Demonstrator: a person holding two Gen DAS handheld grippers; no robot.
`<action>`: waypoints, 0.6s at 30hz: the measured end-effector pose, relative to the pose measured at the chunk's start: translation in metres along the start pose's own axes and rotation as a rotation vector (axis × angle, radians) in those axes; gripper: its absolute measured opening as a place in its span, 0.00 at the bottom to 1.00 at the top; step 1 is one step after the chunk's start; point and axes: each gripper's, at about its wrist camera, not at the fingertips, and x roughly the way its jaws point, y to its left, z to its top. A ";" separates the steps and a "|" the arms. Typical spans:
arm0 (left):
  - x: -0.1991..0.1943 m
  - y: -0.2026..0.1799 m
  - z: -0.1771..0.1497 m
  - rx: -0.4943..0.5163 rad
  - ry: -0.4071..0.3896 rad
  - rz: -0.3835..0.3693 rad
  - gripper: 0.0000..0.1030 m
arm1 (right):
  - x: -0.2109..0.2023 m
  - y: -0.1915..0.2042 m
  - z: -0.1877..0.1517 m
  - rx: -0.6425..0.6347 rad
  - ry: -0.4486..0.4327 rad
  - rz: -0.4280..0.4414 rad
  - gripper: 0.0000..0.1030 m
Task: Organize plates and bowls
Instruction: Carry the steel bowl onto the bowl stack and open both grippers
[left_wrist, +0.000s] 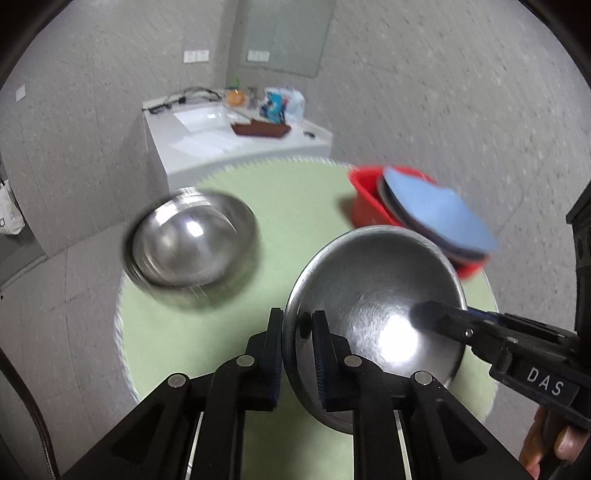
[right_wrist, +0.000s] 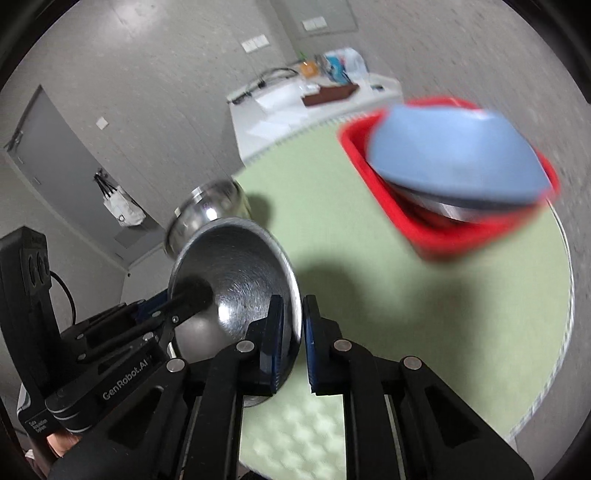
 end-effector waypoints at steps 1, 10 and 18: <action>0.001 0.007 0.005 -0.003 -0.004 0.005 0.11 | 0.005 0.007 0.008 -0.006 -0.007 0.001 0.10; 0.018 0.084 0.051 -0.033 -0.005 0.039 0.11 | 0.067 0.067 0.059 -0.041 0.000 -0.003 0.10; 0.051 0.125 0.073 -0.041 0.071 0.037 0.12 | 0.110 0.086 0.071 -0.043 0.048 -0.051 0.10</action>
